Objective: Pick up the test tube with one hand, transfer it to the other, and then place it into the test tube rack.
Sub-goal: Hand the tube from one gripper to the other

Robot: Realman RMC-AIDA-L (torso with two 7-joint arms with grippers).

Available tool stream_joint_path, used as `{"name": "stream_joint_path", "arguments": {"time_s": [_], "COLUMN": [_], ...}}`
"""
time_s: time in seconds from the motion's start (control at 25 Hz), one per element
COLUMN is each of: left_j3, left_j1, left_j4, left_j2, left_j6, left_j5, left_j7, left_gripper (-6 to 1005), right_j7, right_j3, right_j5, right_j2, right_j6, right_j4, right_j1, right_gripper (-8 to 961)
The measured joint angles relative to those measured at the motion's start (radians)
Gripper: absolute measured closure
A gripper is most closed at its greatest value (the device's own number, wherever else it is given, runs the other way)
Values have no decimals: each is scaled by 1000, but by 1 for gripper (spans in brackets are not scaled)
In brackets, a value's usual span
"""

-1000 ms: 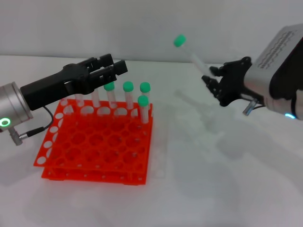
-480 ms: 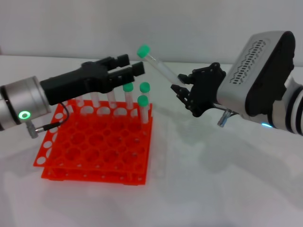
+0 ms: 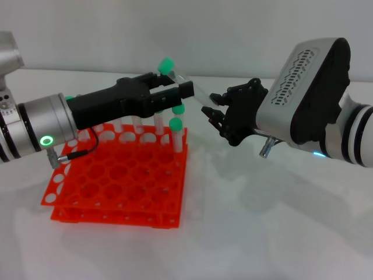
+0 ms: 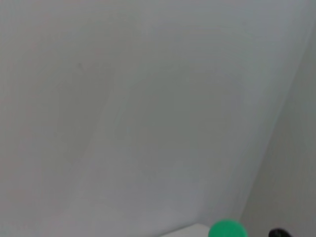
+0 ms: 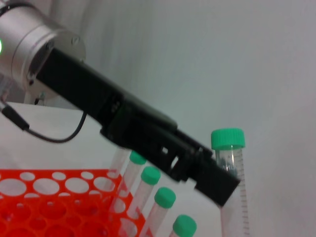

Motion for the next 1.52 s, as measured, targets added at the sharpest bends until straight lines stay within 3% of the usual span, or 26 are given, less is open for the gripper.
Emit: {"name": "stream_joint_path", "arguments": {"time_s": [0.56,0.68,1.52], "left_j3": [4,12,26], "left_j1": [22,20,13], "left_j4": [-2,-2,-2], "left_j2": [1,1,3], "left_j6": [-4,0,26], "left_j5": [-64,-59,-39], "left_j7": [26,26,20], "left_gripper": [375,625,643], "right_j7": [1,1,0], "right_j3": [0,-1,-23], "right_j5": [3,3,4], "right_j2": [0,0,1], "right_j6": [-2,-2,-4], "right_j4": [21,21,10], "right_j1": [6,10,24], "right_gripper": [763,763,731]}}
